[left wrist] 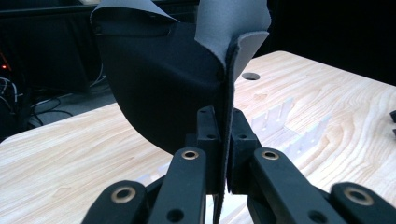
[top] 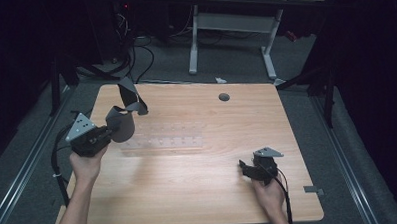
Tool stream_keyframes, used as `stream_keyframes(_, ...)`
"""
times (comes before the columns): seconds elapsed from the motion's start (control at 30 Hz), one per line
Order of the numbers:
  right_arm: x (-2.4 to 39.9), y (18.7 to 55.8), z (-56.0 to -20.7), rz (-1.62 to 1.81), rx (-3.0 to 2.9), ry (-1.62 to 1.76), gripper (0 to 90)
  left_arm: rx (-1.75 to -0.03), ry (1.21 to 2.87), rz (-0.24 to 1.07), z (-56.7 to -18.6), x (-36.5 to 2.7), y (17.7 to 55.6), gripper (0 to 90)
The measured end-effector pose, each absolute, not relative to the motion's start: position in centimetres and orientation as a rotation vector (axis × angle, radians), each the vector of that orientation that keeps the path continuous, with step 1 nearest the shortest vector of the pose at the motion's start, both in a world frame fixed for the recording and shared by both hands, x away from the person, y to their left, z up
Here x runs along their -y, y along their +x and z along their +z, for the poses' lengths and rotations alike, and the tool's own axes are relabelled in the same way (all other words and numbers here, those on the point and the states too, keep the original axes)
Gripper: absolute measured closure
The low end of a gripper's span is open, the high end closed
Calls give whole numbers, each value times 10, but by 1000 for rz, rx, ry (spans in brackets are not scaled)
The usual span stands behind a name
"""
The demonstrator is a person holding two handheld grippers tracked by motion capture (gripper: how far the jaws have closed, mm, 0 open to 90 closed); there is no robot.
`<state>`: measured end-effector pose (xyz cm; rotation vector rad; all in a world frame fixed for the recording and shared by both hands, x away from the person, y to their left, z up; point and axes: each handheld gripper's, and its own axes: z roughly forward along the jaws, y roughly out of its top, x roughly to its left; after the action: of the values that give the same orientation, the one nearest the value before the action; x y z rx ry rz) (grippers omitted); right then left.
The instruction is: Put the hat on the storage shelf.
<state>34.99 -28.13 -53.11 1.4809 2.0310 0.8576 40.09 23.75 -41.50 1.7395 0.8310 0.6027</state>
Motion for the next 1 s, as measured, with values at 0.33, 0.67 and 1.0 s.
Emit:
stream_keyframes(0.33,281,350,-531,857,-2035,1479,346,-855,1769,650,-424,-237,407,865)
stream_keyframes(0.67,281,350,-531,857,-2038,1474,345,-865,1767,675,-427,-238,408,865)
stream_keyframes(1.0,281,350,-531,857,-2038,1474,345,-867,1776,683,-432,-234,412,865)
